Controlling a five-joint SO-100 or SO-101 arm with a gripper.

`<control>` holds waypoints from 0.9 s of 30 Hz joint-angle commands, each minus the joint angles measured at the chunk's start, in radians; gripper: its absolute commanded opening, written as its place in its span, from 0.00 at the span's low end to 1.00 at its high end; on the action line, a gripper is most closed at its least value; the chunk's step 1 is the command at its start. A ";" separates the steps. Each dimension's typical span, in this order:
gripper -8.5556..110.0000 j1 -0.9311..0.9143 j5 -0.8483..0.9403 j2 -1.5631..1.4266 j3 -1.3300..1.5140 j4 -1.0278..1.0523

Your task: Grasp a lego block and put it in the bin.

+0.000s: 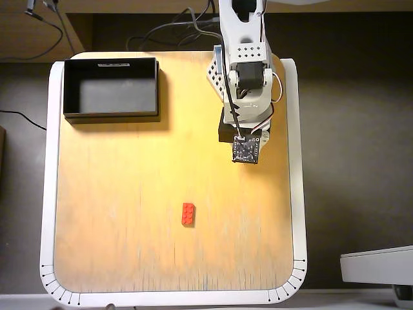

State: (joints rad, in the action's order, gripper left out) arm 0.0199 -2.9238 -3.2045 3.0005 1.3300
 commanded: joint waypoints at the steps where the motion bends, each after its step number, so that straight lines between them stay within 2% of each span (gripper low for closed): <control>1: 0.07 0.009 0.023 -0.089 0.173 0.005; 11: 0.07 0.009 -0.121 -0.087 0.173 -0.008; 20: 0.07 -0.014 -0.133 0.026 0.146 -0.337; 27: 0.07 -0.021 -0.097 0.272 -0.095 -0.462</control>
State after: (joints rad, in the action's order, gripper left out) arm 0.0046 -3.0388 -3.0419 2.9882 0.9342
